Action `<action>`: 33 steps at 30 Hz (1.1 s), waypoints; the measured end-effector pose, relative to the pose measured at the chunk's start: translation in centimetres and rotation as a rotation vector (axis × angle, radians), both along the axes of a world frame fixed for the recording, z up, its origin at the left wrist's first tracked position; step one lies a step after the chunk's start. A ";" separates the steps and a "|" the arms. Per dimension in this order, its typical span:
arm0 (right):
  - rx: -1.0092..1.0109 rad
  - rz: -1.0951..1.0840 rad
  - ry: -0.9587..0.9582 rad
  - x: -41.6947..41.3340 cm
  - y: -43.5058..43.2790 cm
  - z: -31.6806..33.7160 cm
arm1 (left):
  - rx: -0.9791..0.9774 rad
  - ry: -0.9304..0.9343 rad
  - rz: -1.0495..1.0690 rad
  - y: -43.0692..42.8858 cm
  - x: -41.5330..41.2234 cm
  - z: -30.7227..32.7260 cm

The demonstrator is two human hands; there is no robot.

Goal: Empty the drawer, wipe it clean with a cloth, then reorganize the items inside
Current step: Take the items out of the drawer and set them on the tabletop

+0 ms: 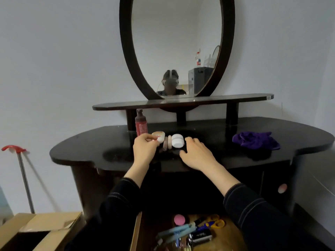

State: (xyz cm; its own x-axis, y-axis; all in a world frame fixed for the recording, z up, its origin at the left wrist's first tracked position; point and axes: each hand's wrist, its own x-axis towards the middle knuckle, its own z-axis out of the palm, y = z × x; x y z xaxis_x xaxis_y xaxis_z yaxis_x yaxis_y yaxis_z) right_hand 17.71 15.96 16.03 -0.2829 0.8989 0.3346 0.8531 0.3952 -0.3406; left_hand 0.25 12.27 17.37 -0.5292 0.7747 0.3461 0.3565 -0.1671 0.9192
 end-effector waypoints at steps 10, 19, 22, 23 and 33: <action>0.564 0.039 0.178 3.3 -9.1 -5.8 | 0.324 0.794 -0.015 -9.9 3.5 -7.2; -0.078 0.123 -0.059 9.2 -10.0 -22.8 | -0.459 0.371 -0.334 -11.0 4.6 -23.0; -0.271 0.033 -0.061 9.0 -8.6 -26.6 | -0.604 0.309 -0.315 -9.8 4.2 -25.3; -0.306 0.022 -0.058 8.7 -8.1 -27.3 | -0.630 0.314 -0.310 -9.5 4.2 -25.9; -0.322 0.112 -0.155 5.2 -3.7 -29.6 | -0.620 0.428 -0.371 -8.8 3.5 -27.1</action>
State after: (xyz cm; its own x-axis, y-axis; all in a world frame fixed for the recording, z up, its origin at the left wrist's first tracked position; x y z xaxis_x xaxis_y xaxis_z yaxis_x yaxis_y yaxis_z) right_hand 22.87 12.26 -13.58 -0.4110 0.9115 -0.0148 0.8617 0.3831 -0.3327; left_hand 3.73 3.42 -9.68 -0.1227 0.9887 -0.0864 0.7169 0.1485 0.6812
